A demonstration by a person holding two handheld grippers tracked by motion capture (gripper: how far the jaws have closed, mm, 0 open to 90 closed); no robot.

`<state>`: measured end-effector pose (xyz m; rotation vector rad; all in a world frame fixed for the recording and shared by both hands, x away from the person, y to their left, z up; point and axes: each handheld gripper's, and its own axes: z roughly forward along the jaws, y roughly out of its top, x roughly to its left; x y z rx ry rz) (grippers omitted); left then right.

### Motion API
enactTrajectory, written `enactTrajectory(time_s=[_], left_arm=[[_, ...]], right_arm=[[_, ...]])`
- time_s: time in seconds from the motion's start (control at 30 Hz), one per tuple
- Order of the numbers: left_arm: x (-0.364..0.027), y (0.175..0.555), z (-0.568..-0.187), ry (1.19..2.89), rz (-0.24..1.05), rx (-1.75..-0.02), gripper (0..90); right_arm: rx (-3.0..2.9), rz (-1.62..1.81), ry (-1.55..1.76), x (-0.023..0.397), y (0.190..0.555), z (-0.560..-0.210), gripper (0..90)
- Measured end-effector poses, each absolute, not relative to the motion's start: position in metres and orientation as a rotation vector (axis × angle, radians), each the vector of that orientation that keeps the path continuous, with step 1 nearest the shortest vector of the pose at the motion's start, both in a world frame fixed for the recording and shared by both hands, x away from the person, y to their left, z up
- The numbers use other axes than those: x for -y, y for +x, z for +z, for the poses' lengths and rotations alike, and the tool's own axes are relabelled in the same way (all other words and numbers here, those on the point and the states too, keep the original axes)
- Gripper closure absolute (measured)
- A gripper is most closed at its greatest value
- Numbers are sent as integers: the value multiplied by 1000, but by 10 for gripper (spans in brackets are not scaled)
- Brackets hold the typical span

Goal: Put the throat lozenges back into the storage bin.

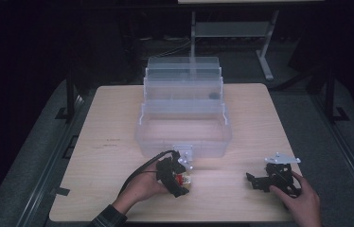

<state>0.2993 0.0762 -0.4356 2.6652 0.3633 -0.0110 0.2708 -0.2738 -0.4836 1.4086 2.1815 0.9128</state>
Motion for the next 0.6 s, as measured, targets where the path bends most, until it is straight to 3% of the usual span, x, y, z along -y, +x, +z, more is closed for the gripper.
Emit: enactTrajectory(time_s=[0.6], left_arm=[[-82, 300, -417, 2661, -14, -354, 195]], right_arm=[[-2182, 912, 1409, 274, 271, -484, 5]])
